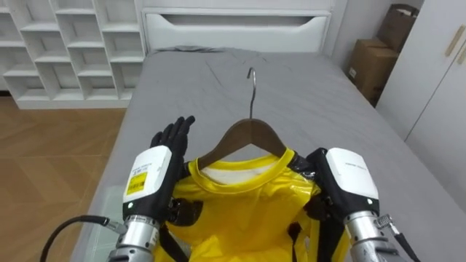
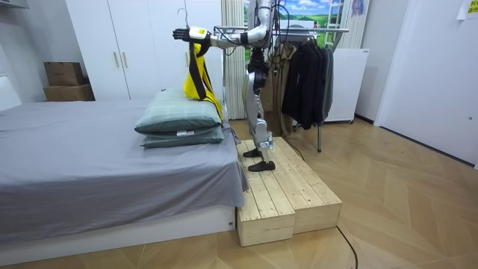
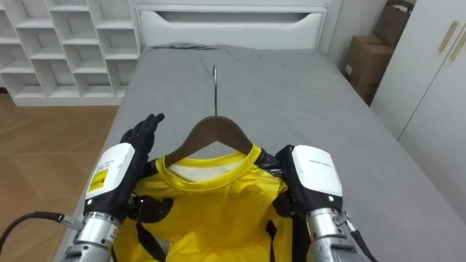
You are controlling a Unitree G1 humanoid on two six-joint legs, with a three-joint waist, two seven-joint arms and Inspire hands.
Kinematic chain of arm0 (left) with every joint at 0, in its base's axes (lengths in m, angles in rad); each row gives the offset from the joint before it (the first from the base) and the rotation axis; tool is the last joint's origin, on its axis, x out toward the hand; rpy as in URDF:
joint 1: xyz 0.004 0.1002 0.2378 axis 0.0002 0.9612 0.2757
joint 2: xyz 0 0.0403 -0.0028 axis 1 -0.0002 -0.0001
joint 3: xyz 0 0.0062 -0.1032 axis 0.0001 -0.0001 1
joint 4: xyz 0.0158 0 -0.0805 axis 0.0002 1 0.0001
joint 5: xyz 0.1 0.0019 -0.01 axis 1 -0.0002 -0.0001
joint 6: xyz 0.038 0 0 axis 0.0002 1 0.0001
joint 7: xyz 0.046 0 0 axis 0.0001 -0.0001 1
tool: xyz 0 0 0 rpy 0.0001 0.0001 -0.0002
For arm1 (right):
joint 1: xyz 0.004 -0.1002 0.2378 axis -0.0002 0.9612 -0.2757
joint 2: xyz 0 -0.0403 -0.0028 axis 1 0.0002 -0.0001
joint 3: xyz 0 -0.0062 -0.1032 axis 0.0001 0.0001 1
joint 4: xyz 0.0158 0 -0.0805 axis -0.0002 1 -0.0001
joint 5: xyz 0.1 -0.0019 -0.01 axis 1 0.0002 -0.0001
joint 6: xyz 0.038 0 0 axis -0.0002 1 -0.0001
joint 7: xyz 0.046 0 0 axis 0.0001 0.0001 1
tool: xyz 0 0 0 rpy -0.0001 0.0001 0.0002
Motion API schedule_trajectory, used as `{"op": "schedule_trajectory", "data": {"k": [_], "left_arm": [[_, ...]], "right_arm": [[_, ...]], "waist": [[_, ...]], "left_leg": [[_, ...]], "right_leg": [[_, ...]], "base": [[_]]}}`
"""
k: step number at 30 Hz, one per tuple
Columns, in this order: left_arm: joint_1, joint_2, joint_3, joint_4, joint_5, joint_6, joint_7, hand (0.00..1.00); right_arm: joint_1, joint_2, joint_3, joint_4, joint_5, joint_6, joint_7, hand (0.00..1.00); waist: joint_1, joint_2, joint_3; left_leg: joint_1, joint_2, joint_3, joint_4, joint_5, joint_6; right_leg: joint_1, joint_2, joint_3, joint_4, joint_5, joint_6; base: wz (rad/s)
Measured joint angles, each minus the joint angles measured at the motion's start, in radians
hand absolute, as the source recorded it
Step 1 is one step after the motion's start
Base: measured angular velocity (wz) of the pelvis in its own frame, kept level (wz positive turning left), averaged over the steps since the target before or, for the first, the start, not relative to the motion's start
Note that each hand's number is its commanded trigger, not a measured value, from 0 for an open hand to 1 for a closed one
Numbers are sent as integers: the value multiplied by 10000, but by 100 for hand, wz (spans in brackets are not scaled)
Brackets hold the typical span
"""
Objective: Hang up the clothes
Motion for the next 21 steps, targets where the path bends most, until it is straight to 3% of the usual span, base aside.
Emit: {"op": "schedule_trajectory", "data": {"k": [10, 14, 21], "left_arm": [[-1, 90, 369, -2, -2, -193, 70, 0], [1, 157, 398, -2, 3, -355, 93, 0], [3, 148, 563, -1, -2, -358, 264, 0]], "right_arm": [[0, -290, -240, 146, 185, -23, 0, 100], [-1, -525, -256, 146, 293, -41, 0, 100], [-2, -533, -955, 189, 507, -126, -116, 100]], "waist": [[-10, -14, 1], [13, -132, -2], [21, -277, -17]], "left_leg": [[-1, -26, -22, 0, 1, -2], [-2, -28, -31, -23, 1, -2], [9, -7, 8, -49, 2, -1]], "right_leg": [[0, 4, -4, -1, -1, 1], [-8, 2, -4, -15, -2, 2], [-30, 5, 20, -14, -2, 2]], "base": [[0], [0], [0]]}}
